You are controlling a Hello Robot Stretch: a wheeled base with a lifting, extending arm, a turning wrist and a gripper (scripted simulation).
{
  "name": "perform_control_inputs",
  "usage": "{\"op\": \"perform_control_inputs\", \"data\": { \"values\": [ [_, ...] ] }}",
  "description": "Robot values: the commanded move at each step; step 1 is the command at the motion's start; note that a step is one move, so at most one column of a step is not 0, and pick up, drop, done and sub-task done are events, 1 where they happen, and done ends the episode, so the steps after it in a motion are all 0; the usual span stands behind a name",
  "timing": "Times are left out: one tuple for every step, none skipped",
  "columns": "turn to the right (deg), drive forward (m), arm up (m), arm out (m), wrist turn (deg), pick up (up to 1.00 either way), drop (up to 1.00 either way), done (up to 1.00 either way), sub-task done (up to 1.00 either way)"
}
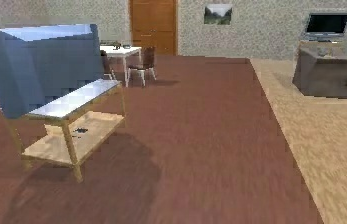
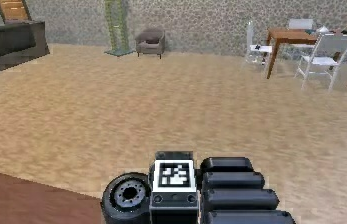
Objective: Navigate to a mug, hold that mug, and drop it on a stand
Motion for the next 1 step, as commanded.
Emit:
{"op": "perform_control_inputs", "data": {
  "values": [
    [-3.0,0.0,0.0,0.0,0.0,0.0,0.0,0.0,0.0]
  ]
}}
